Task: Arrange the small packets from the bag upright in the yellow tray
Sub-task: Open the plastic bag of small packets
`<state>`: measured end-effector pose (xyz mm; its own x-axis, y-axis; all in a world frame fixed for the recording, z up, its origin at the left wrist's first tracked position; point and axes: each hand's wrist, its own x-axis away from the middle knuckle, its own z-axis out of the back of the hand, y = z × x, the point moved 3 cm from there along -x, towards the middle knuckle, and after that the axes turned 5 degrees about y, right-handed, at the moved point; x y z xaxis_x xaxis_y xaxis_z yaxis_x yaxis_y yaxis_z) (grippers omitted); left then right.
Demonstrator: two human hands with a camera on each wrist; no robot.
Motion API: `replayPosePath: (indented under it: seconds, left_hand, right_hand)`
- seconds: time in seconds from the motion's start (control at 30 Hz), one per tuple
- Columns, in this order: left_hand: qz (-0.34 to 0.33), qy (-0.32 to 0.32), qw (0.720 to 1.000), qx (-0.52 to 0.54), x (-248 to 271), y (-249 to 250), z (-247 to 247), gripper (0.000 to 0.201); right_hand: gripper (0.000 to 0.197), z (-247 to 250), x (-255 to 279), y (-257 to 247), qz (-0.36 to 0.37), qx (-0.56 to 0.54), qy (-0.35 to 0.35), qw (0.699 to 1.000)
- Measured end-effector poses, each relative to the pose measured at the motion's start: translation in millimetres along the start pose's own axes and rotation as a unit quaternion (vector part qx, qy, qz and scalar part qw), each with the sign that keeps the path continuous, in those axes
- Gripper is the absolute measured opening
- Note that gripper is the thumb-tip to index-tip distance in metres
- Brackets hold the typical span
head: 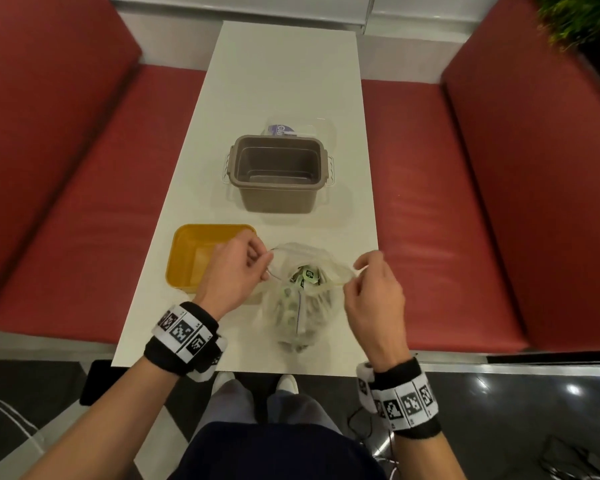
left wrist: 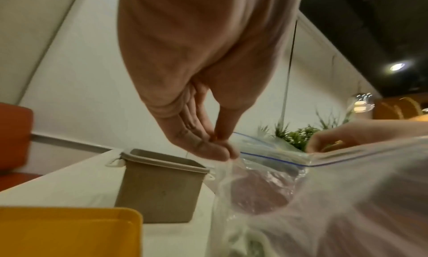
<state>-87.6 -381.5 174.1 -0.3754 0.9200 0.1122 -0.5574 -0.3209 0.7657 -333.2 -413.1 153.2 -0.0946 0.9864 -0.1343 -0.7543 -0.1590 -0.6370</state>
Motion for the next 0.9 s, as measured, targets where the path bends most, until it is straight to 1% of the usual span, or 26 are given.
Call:
replayPosePath:
  seconds: [0.03, 0.07, 0.1, 0.17, 0.2, 0.23, 0.27, 0.3, 0.33, 0.37, 0.4, 0.43, 0.47, 0.5, 0.57, 0.6, 0.63, 0.67, 0.7, 0.73, 0.77, 0.8, 0.83, 0.9]
  left_hand:
    - [0.008, 0.018, 1.0, 0.016, 1, -2, 4, 0.018]
    - [0.014, 0.018, 0.999, 0.027, 4, -1, 4, 0.024]
    - [0.018, 0.0, 1.0, 0.023, 8, -1, -1, 0.032]
    - [0.021, -0.057, 0.998, -0.021, 19, 2, -16, 0.052]
    - [0.022, -0.079, 0.996, -0.037, 23, 3, -23, 0.057]
    - [0.021, -0.093, 0.995, -0.035, 26, 4, -29, 0.058]
    - [0.021, -0.103, 0.994, -0.019, 28, 5, -30, 0.055]
    - [0.022, -0.109, 0.994, 0.001, 27, 6, -29, 0.053]
    - [0.021, -0.108, 0.994, 0.019, 26, 6, -24, 0.052]
    - [0.019, -0.1, 0.994, 0.031, 23, 5, -17, 0.051]
    - [0.015, -0.083, 0.996, 0.042, 20, 2, -8, 0.049]
    - [0.007, -0.058, 0.997, 0.051, 16, -1, 2, 0.048]
    - [-0.007, -0.031, 0.998, 0.057, 12, -4, 12, 0.046]
    - [-0.026, -0.014, 0.998, 0.061, 8, -5, 22, 0.043]
    - [-0.072, -0.013, 0.996, 0.052, 10, -5, 28, 0.031]
    - [-0.093, -0.019, 0.995, 0.035, 12, -4, 27, 0.026]
    - [-0.109, -0.025, 0.994, 0.017, 15, -3, 23, 0.029]
    - [-0.121, -0.028, 0.992, -0.003, 20, -2, 17, 0.033]
    - [-0.121, -0.028, 0.992, -0.019, 24, 0, 10, 0.032]
    - [-0.111, -0.02, 0.993, -0.022, 28, 2, 3, 0.025]
    - [-0.096, -0.009, 0.995, -0.022, 32, 3, -2, 0.013]
    - [-0.082, 0.001, 0.996, -0.03, 35, 4, -6, 0.012]
    - [-0.071, 0.001, 0.996, -0.045, 37, 4, -9, 0.029]
    - [-0.059, -0.023, 0.996, -0.062, 37, 1, -7, 0.059]
  right_hand:
    - [0.02, 5, -2, 3, 0.005, -0.017, 0.026, 1.0]
    - [0.02, 8, -3, 3, 0.015, -0.05, 0.038, 0.998]
    - [0.021, 7, -2, -1, 0.026, -0.081, 0.033, 0.996]
    - [0.032, 0, 3, -12, 0.05, -0.118, -0.001, 0.992]
    - [0.04, -6, 6, -17, 0.058, -0.112, -0.026, 0.992]
    - [0.045, -11, 10, -20, 0.058, -0.095, -0.053, 0.992]
    - [0.044, -15, 13, -20, 0.046, -0.089, -0.079, 0.992]
    - [0.037, -18, 15, -20, 0.015, -0.105, -0.1, 0.989]
    - [0.026, -17, 16, -16, -0.026, -0.135, -0.105, 0.985]
    - [0.016, -13, 16, -12, -0.07, -0.174, -0.103, 0.977]
    - [0.008, -7, 15, -7, -0.097, -0.203, -0.09, 0.97]
    - [0.012, 2, 13, -3, -0.114, -0.22, -0.069, 0.966]
    - [0.02, 8, 12, 3, -0.11, -0.211, -0.049, 0.97]
    - [0.023, 14, 10, 7, -0.109, -0.207, -0.029, 0.972]
    - [0.022, 22, 12, 8, -0.072, -0.118, 0.002, 0.99]
    - [0.025, 21, 14, 5, -0.041, -0.073, 0.009, 0.996]
    - [0.027, 20, 18, -2, -0.019, -0.048, 0.001, 0.999]
    - [0.025, 17, 23, -8, -0.024, -0.043, -0.018, 0.999]
    - [0.025, 12, 28, -14, -0.04, -0.036, -0.045, 0.998]
    - [0.031, 6, 32, -17, -0.065, -0.025, -0.073, 0.995]
    - [0.04, 1, 37, -19, -0.089, -0.007, -0.096, 0.991]
    - [0.046, -2, 40, -20, -0.103, 0.015, -0.107, 0.989]
    - [0.046, -2, 41, -21, -0.104, 0.033, -0.107, 0.988]
    - [0.042, -1, 42, -18, -0.083, 0.039, -0.117, 0.989]
